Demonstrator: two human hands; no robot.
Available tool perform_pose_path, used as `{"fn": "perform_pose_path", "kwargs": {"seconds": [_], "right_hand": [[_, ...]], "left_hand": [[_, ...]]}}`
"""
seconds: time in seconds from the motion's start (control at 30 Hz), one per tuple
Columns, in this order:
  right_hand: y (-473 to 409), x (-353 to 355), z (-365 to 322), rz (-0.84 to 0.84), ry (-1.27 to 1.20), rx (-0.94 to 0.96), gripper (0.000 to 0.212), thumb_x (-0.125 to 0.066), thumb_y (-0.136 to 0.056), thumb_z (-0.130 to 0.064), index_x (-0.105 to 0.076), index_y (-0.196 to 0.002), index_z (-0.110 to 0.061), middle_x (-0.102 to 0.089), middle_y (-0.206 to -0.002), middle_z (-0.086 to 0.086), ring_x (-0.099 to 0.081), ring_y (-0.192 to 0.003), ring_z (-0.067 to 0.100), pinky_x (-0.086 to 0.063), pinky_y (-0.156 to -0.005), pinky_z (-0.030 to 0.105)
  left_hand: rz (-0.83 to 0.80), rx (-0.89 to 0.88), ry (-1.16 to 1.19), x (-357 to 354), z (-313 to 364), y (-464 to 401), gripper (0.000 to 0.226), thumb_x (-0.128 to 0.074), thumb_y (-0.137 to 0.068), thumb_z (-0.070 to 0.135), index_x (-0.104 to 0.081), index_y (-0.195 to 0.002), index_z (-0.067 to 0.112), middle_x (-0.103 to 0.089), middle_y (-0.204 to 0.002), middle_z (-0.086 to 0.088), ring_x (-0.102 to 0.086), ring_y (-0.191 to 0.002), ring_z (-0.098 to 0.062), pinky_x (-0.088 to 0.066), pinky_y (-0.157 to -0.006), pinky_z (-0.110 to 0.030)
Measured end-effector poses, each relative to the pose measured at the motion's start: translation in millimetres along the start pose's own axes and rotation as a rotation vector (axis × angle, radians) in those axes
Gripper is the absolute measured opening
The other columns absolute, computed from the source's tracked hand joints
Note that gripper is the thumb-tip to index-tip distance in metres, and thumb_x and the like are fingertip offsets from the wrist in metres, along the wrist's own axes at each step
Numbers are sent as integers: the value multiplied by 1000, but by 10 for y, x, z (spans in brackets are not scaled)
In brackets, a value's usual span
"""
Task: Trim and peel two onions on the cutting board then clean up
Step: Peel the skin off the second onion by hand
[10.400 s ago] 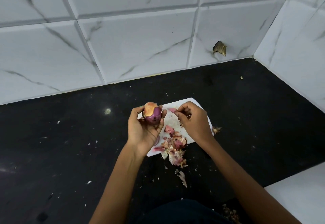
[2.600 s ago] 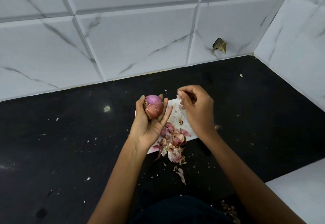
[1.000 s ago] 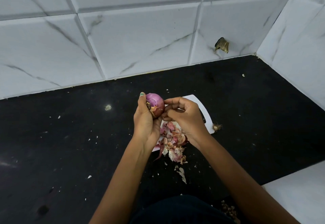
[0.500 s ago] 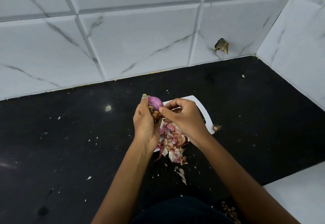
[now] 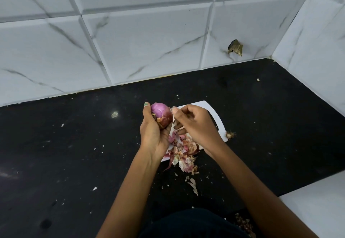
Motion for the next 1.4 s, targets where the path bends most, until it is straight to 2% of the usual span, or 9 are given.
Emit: {"fn": "perform_pose_path", "kwargs": {"seconds": [0.13,0.3,0.4,0.5,0.73,0.9,1.03,1.23,1.4], "right_hand": [[21,-67,-47,-8,88,42,18,-75,-80,-30,-67,-79,-14,-67,-70,-3,-64,-65,7,-56,-63,25],[0,-85,2,-30,13,26,6,-69,-82,-10,-68,-83,-4,-70,-79,10,-69,-78,25,-58,-77,44],[-5,-86,52,-33,-49,0,4,-68,-82,-8,-68,-81,-4,-70,-82,16,-69,-82,32,-56,-80,50],[-3,-79,123,-8,-63,-5,4,-68,-80,-11,-67,-77,-10,-70,-82,13,-70,-83,30,-56,-80,52],[13,30,183,69,-261,-59,3,-60,-87,2,-58,-86,3,-66,-82,18,-73,-69,25,-58,-61,26],[-11,136,246,285,-269,8,6,-63,-87,-2,-59,-85,1,-67,-78,15,-72,-65,23,-59,-61,30],[-14,254,311,456,-112,129,9,-63,-88,-2,-56,-83,-6,-64,-78,13,-70,-66,21,-59,-59,30],[-115,87,582,29,521,14,8,-64,-85,-7,-68,-92,-11,-64,-98,2,-60,-88,13,-50,-81,29],[-61,55,280,95,216,127,11,-56,-92,-14,-66,-95,-14,-65,-89,-7,-61,-85,5,-50,-74,19]], "left_hand": [[7,-20,-46,2,-37,2,55,-51,-97,46,-55,-125,-1,-66,-82,-11,-67,-70,-18,-60,-62,-27],[-13,27,-57,11,-37,-3,52,-47,-97,49,-63,-89,0,-68,-62,-7,-66,-54,-14,-58,-59,-27],[-61,110,-23,20,-20,-38,58,-45,-95,54,-61,-104,-1,-68,-76,-11,-66,-67,-19,-59,-68,-32],[-75,195,63,17,-30,-43,53,-43,-97,51,-59,-96,0,-66,-66,-9,-63,-52,-15,-56,-59,-28],[-12,333,353,81,-37,-42,44,-43,-99,37,-59,-90,-3,-67,-61,-13,-65,-50,-18,-56,-47,-26],[1,397,357,127,-51,-41,45,-40,-100,36,-63,-83,1,-70,-67,-9,-69,-56,-21,-57,-66,-35],[30,431,422,141,-66,-42,38,-46,-99,32,-61,-91,-2,-68,-66,-14,-68,-55,-22,-59,-52,-31],[77,336,227,136,-105,-104,40,-52,-98,36,-54,-115,0,-63,-87,-15,-61,-74,-19,-57,-48,-28],[139,206,64,150,-96,-109,49,-48,-100,40,-46,-134,5,-58,-102,-14,-61,-82,-20,-53,-60,-32]]}}
Point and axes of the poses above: each hand's wrist, its own y-axis away from the middle knuckle, its own x-axis out of the back of the hand, z = x × y, the point moved 5 cm from there along -y, towards the middle knuckle
